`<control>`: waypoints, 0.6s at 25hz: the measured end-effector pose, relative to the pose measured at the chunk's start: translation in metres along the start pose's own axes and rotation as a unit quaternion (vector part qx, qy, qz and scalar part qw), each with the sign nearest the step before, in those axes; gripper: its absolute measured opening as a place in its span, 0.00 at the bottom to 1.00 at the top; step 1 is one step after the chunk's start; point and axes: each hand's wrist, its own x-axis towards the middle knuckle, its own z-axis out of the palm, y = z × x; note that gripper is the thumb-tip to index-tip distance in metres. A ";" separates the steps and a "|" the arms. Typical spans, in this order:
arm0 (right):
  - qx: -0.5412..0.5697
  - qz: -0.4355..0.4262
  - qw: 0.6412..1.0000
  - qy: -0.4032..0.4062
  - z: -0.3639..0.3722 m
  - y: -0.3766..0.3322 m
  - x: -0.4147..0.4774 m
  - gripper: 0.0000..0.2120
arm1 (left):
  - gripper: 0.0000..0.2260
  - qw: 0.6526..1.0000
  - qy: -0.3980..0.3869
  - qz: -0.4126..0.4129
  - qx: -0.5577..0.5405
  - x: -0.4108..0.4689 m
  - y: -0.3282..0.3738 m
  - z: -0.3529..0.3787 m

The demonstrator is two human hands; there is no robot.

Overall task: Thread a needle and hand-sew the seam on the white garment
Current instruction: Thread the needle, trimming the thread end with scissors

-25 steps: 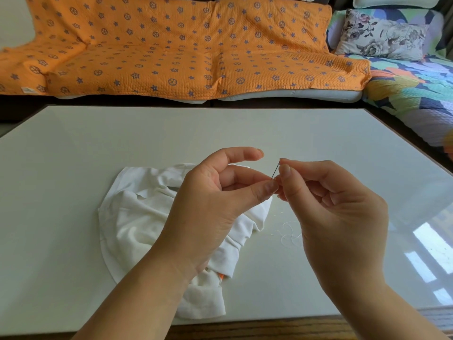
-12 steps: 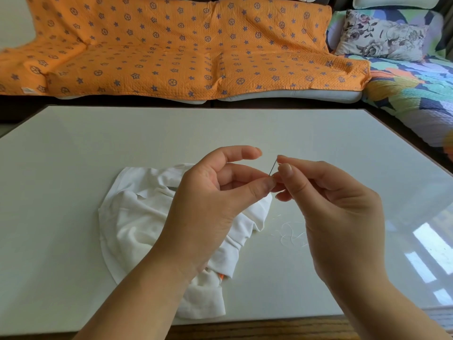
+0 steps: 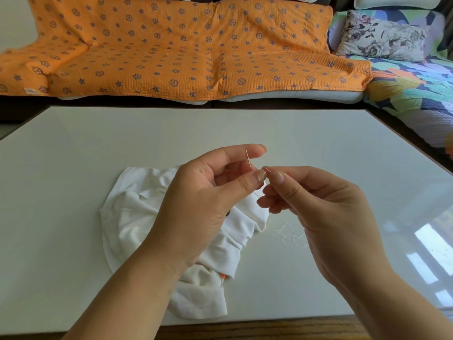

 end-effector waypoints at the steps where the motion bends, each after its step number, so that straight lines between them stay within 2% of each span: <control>1: -0.007 0.006 1.000 -0.008 -0.001 0.000 0.001 0.08 | 0.10 1.000 0.000 0.006 0.022 0.000 0.002 -0.001; 6: -0.020 0.026 0.999 -0.041 -0.004 -0.002 0.002 0.09 | 0.04 0.994 -0.009 0.034 0.101 0.000 0.007 -0.004; 11: -0.017 0.046 0.997 -0.056 -0.005 -0.005 0.001 0.12 | 0.04 0.985 -0.003 0.088 0.149 0.001 0.002 -0.006; 15: -0.012 0.065 0.996 -0.060 -0.007 -0.006 0.001 0.13 | 0.03 0.984 -0.004 0.081 0.157 0.002 -0.001 -0.004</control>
